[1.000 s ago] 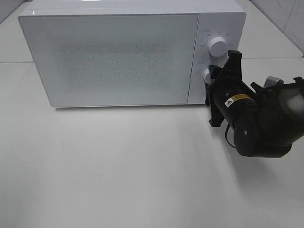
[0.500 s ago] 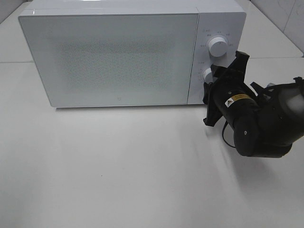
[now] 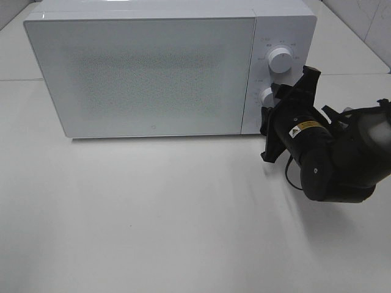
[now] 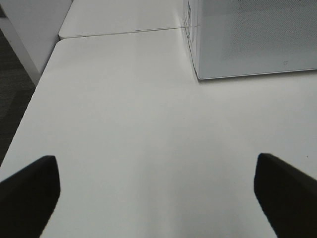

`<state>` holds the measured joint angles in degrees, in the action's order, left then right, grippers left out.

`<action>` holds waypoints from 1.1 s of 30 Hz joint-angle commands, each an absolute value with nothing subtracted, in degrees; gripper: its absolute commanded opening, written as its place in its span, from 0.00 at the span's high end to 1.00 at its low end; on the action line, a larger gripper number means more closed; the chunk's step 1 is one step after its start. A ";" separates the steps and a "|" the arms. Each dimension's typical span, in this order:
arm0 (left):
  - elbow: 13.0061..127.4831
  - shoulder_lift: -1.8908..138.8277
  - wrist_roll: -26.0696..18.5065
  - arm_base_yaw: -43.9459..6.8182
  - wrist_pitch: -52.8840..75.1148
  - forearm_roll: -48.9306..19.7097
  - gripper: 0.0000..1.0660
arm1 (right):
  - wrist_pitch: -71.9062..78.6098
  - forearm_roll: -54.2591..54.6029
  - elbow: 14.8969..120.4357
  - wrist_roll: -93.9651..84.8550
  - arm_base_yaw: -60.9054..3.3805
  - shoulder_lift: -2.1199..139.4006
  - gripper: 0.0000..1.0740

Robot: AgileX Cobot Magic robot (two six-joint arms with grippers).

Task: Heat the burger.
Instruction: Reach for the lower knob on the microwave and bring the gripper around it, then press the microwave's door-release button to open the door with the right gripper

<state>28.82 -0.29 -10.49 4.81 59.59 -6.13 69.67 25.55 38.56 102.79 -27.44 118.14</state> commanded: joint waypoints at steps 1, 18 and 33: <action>28.65 -1.43 -10.08 4.87 59.36 -6.07 0.05 | 81.59 25.21 39.36 103.13 -27.33 118.14 0.46; 28.65 -1.43 -10.08 4.87 59.36 -6.07 0.05 | 82.10 25.32 39.08 105.83 -27.50 117.46 0.29; 28.65 -1.43 -10.08 4.87 59.36 -6.07 0.05 | 82.16 25.15 33.29 106.00 -27.50 114.08 0.29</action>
